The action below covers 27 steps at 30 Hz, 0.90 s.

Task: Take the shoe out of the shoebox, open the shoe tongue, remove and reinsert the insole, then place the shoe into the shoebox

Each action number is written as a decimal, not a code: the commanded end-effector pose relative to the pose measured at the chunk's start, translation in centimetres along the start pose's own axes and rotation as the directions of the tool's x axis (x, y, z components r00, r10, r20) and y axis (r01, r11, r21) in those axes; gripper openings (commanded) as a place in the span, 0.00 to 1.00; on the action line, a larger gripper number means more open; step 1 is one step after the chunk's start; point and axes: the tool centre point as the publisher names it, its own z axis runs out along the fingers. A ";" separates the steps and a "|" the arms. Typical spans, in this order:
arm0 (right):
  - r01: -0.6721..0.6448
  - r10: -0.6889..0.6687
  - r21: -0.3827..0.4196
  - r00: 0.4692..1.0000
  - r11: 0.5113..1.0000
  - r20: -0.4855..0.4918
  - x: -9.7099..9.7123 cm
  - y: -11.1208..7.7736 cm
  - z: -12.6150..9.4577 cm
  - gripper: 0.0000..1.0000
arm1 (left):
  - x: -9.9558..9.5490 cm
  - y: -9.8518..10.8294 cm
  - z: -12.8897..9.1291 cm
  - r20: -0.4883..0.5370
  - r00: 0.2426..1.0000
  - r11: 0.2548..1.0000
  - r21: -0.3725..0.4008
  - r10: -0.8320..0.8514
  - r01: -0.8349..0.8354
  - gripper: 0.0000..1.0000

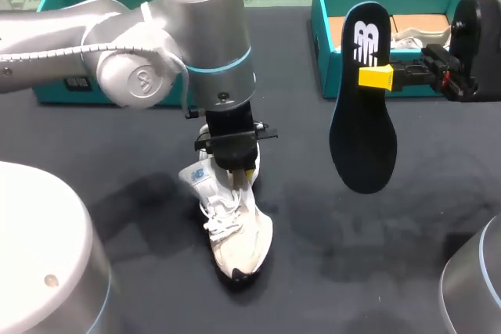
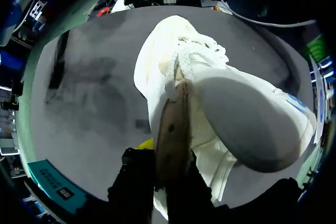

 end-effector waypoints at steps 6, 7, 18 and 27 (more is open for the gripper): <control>-0.001 0.001 0.001 1.000 1.000 0.002 0.0 -0.1 0.1 0.00 | -1.6 0.2 1.9 -0.048 0.999 1.000 0.025 0.008 -0.007 0.00; -0.001 0.001 0.001 1.000 1.000 0.002 0.0 -0.1 0.1 0.00 | -1.7 0.2 2.3 -0.060 0.998 0.999 0.032 0.009 -0.007 0.00; -0.001 0.001 0.001 1.000 1.000 0.002 0.0 -0.1 0.1 0.00 | -2.8 -0.2 5.3 -0.103 0.994 0.999 0.045 0.025 -0.021 0.00; -0.001 0.001 0.001 1.000 1.000 0.002 0.0 -0.1 0.1 0.00 | -4.1 -0.4 6.7 -0.116 0.991 0.997 0.032 0.070 -0.066 0.11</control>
